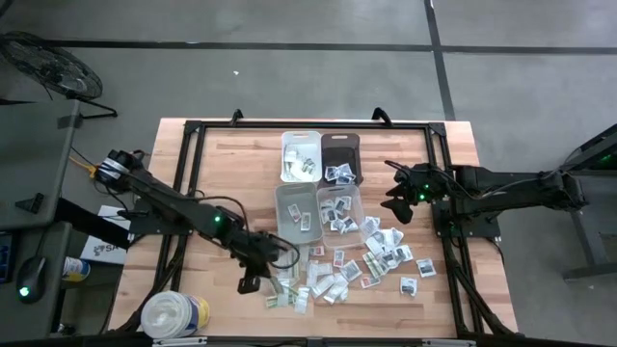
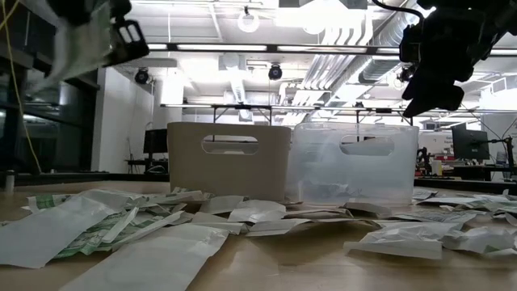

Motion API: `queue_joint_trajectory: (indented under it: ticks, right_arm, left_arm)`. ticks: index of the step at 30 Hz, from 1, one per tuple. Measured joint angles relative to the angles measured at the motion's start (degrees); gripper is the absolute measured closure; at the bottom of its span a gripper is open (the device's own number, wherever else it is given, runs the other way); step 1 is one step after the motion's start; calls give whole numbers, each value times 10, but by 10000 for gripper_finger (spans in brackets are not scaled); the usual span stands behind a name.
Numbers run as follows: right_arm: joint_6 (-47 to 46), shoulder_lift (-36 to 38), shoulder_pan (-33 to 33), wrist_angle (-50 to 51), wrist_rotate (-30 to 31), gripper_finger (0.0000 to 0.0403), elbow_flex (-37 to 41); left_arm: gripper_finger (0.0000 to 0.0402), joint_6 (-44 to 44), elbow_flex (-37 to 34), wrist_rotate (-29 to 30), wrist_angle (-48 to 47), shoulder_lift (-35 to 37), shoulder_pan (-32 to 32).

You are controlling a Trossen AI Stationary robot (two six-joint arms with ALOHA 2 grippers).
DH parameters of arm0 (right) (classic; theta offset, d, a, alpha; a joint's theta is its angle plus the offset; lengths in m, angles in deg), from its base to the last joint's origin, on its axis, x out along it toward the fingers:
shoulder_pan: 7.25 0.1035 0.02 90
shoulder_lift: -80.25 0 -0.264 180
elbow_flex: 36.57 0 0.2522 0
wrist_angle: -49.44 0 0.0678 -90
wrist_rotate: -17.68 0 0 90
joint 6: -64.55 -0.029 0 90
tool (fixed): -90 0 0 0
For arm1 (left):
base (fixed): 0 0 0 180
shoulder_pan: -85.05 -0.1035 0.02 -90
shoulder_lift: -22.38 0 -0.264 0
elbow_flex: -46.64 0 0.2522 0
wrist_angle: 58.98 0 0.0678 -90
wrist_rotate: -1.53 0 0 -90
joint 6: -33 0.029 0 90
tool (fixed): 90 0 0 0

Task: Pick & Place First Aid Supplies
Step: Put the green bandage pack into the white bin

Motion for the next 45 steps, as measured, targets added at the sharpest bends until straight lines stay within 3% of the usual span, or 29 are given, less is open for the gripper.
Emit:
queue_joint_trajectory:
  ticks: [13,19,28,36,45]
  right_arm:
    - [-16,0,0,-2,7,181,0]
    - [-20,0,0,-2,10,181,0]
    - [-21,0,0,-1,17,181,0]
    - [-21,0,0,-1,26,181,0]
    - [-20,0,0,-1,32,181,0]
  left_arm:
    - [401,-4,2,111,9,12,-91]
    - [401,51,2,139,32,19,-167]
    - [401,131,2,148,101,18,-303]
    - [401,145,2,164,94,15,-420]
    - [401,164,1,105,97,-18,-505]
